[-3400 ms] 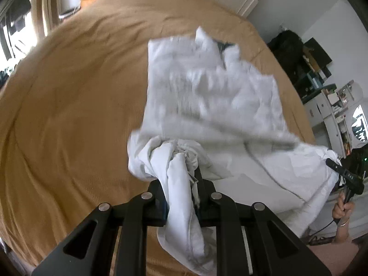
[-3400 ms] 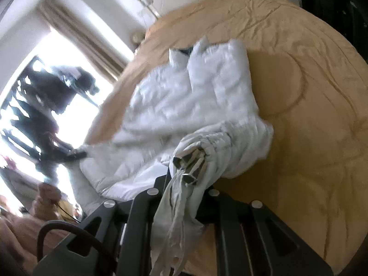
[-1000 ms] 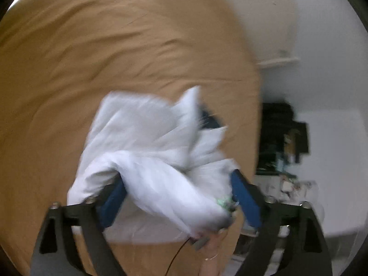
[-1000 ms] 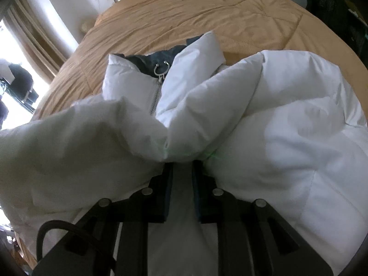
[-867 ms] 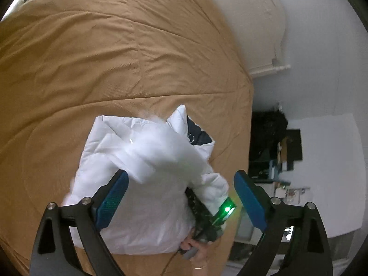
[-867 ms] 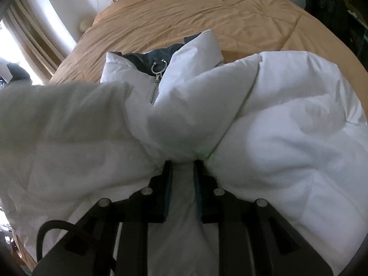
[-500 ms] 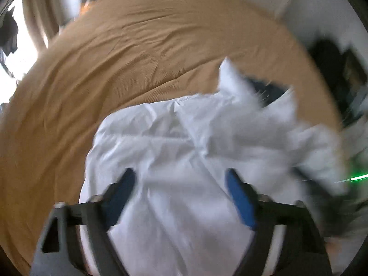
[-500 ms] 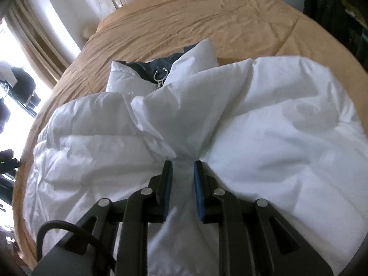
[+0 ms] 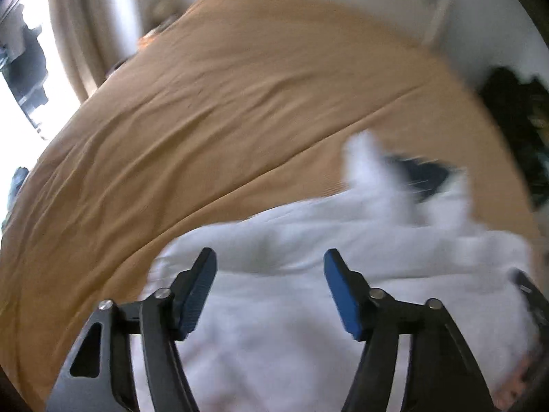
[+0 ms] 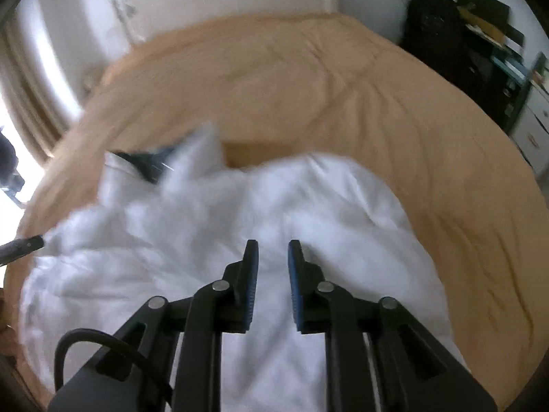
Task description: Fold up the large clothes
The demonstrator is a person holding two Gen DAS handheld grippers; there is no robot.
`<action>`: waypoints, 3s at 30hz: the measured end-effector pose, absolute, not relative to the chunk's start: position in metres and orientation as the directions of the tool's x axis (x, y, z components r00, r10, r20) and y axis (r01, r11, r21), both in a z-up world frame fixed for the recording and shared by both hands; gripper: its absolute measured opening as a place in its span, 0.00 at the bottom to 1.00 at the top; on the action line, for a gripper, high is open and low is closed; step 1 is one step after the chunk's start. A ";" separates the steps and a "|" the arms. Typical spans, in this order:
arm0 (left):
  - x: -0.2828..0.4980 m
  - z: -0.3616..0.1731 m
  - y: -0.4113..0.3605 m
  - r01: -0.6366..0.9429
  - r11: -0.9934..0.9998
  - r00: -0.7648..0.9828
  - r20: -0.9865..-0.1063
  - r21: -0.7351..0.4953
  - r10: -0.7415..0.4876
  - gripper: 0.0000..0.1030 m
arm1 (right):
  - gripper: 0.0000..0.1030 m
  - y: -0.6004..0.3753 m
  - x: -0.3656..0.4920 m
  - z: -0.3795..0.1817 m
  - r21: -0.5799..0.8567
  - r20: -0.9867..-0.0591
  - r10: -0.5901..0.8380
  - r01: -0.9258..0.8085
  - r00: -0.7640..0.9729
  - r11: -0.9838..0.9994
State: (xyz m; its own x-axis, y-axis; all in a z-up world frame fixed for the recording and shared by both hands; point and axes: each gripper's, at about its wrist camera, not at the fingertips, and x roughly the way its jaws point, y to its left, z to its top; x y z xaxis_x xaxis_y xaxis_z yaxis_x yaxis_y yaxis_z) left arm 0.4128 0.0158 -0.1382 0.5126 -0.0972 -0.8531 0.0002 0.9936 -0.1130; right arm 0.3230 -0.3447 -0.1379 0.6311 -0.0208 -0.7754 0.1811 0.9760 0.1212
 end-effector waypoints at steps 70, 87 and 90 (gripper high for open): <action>0.081 -0.112 0.110 -0.037 0.966 0.521 -0.830 -0.257 -0.201 0.59 | 0.62 -0.317 0.059 -0.093 0.171 -0.766 0.083 0.078 0.637 0.982; 0.105 -0.204 0.013 0.086 0.996 0.594 -0.800 -0.039 -0.083 0.65 | 0.31 -0.262 0.079 -0.189 -0.060 -0.714 -0.036 -0.010 0.699 0.998; 0.111 -0.208 0.009 0.071 0.997 0.596 -0.800 -0.025 -0.062 0.65 | 0.22 -0.284 0.084 -0.167 0.068 -0.696 -0.003 0.070 0.718 0.995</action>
State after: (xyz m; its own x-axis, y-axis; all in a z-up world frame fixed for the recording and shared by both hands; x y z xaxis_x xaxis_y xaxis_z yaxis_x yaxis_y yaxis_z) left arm 0.1106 0.0094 -0.2076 0.5964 -0.0625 -0.8003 0.0713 0.9971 -0.0247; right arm 0.0844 -0.2841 -0.1672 0.7182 -0.0026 -0.6958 0.0698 0.9952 0.0683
